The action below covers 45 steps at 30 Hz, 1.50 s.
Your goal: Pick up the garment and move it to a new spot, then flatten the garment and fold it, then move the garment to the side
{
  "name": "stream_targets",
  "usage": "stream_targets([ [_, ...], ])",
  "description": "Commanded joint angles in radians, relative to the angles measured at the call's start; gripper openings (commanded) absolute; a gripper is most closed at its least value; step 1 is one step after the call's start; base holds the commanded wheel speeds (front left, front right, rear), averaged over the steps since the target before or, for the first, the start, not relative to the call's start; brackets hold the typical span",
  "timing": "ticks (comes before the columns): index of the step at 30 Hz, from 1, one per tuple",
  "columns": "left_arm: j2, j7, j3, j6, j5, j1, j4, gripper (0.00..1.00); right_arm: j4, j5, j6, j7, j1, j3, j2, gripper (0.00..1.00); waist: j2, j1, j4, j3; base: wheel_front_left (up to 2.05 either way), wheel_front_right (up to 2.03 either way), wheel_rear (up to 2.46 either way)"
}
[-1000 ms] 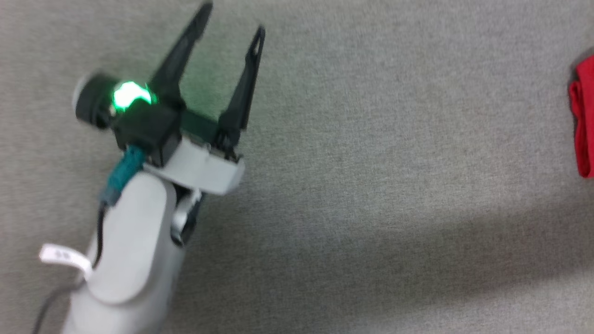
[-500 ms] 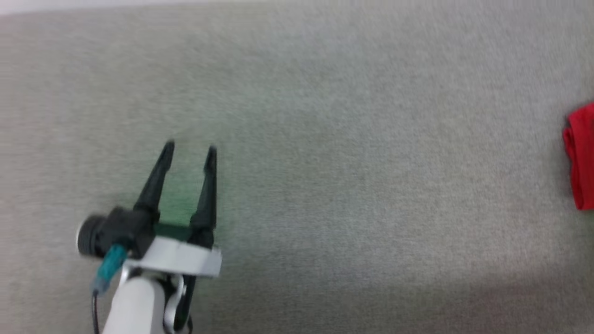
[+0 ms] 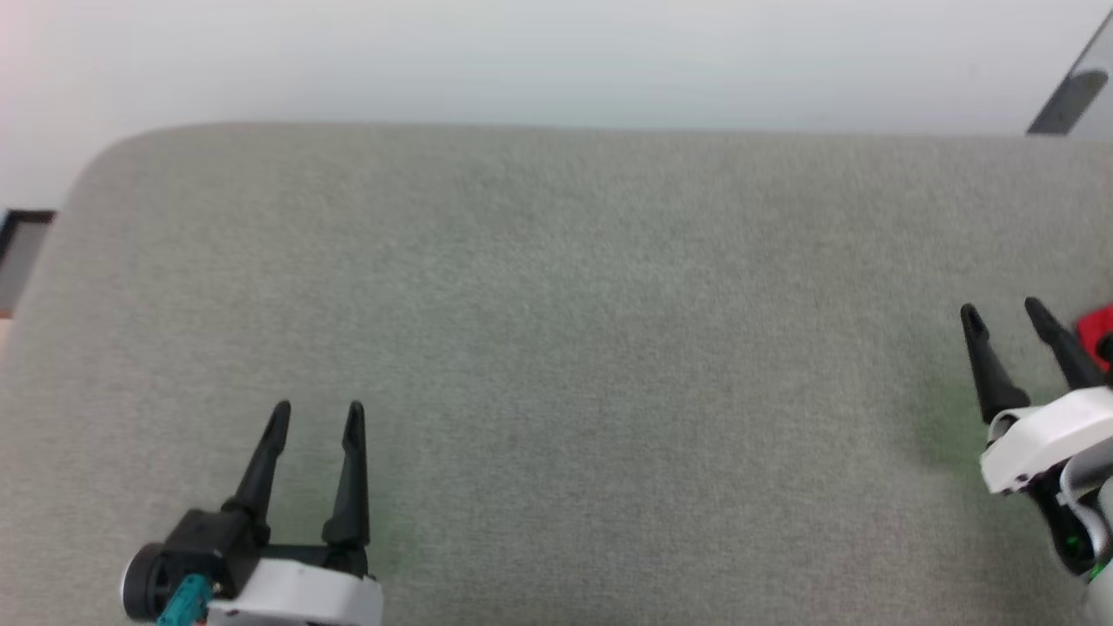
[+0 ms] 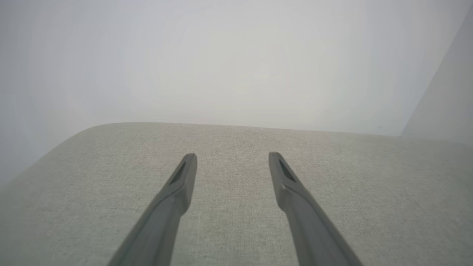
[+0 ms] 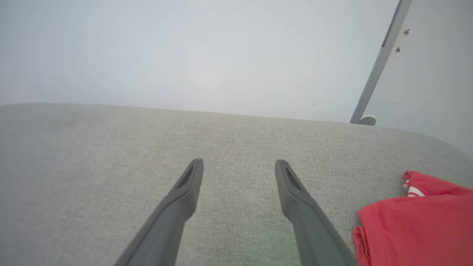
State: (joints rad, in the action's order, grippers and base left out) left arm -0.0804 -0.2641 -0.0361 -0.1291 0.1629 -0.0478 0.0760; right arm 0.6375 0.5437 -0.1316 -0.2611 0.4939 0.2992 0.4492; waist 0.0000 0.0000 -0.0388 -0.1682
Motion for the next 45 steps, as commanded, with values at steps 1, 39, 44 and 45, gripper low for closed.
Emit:
stream_targets([
  [1, 0.000, 0.000, -0.001, -0.002, 0.003, 0.017, -0.007, 1.00, -0.015, -0.003, 0.002, -0.004, -0.025, -0.019, -0.015, 1.00, 0.0000, 0.0000, -0.036, 0.056, 0.00, 0.00, 0.00],
  [39, 0.020, 0.000, -0.044, -0.002, 0.007, 0.154, -0.121, 1.00, -0.389, -0.054, 0.002, -0.004, -0.367, -0.251, -0.123, 1.00, 0.0000, 0.0000, -0.002, 0.083, 0.00, 0.00, 0.00],
  [44, 0.023, 0.000, -0.044, -0.002, 0.013, 0.150, -0.121, 1.00, -0.397, -0.059, 0.002, -0.004, -0.380, -0.255, -0.130, 1.00, 0.0000, 0.0000, 0.000, 0.081, 0.00, 0.00, 0.00],
  [45, 0.023, 0.000, -0.043, -0.002, 0.015, 0.149, -0.121, 1.00, -0.398, -0.055, 0.002, -0.004, -0.380, -0.255, -0.132, 1.00, 0.0000, 0.0000, 0.001, 0.081, 0.00, 0.00, 0.00],
])
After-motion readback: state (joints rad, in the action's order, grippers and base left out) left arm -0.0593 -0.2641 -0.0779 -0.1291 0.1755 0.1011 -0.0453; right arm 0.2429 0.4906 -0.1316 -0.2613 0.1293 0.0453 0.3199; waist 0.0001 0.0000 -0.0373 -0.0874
